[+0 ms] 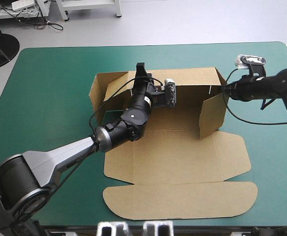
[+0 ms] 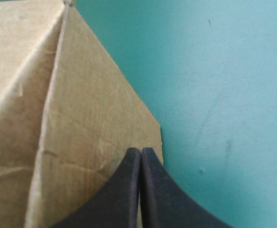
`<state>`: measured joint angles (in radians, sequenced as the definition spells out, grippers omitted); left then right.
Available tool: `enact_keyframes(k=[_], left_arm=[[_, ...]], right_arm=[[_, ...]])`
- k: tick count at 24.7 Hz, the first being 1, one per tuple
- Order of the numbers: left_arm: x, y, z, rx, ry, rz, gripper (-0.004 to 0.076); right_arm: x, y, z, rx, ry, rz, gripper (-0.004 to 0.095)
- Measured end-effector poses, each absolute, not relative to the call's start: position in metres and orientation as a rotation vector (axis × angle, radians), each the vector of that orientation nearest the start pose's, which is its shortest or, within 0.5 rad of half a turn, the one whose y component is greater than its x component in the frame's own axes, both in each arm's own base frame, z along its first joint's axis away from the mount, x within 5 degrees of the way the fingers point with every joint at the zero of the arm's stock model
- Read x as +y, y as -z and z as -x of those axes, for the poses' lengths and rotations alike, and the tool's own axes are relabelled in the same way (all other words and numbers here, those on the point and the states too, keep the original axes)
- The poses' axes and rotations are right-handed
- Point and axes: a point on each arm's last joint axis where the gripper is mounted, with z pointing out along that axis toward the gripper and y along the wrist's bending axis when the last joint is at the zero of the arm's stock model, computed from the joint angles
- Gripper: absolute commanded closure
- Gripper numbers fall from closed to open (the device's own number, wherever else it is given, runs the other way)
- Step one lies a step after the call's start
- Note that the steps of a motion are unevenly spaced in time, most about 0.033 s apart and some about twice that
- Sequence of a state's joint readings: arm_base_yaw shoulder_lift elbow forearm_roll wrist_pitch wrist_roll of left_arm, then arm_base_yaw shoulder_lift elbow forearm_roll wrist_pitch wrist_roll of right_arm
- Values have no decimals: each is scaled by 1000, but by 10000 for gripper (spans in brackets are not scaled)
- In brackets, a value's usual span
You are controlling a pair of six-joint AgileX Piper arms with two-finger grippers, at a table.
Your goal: Fold the box
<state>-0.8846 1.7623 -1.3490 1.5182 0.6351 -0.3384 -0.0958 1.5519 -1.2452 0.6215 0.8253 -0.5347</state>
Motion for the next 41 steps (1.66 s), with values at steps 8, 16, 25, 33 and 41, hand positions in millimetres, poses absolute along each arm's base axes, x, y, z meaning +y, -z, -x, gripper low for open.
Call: enact_keyframes(k=[8,16,25,33,41], left_arm=[[-279,-307,-298,1348,-799,-1399,733],[-279,-307,-298,1349,-800,-1398,733],[-279,-307,-298,1349,-801,-1397,733],[-279,-307,-298,1350,-802,-1397,733],[-278,-307,-298,1353,-804,-1394,733]], right_arm=[[5,-270,-310,2375,-479,226,928],[11,-254,-297,2319,-485,373,922],[10,-280,-276,2254,-333,570,546],[8,-282,-276,2207,-240,688,545],[15,-287,-277,2116,-296,740,545]])
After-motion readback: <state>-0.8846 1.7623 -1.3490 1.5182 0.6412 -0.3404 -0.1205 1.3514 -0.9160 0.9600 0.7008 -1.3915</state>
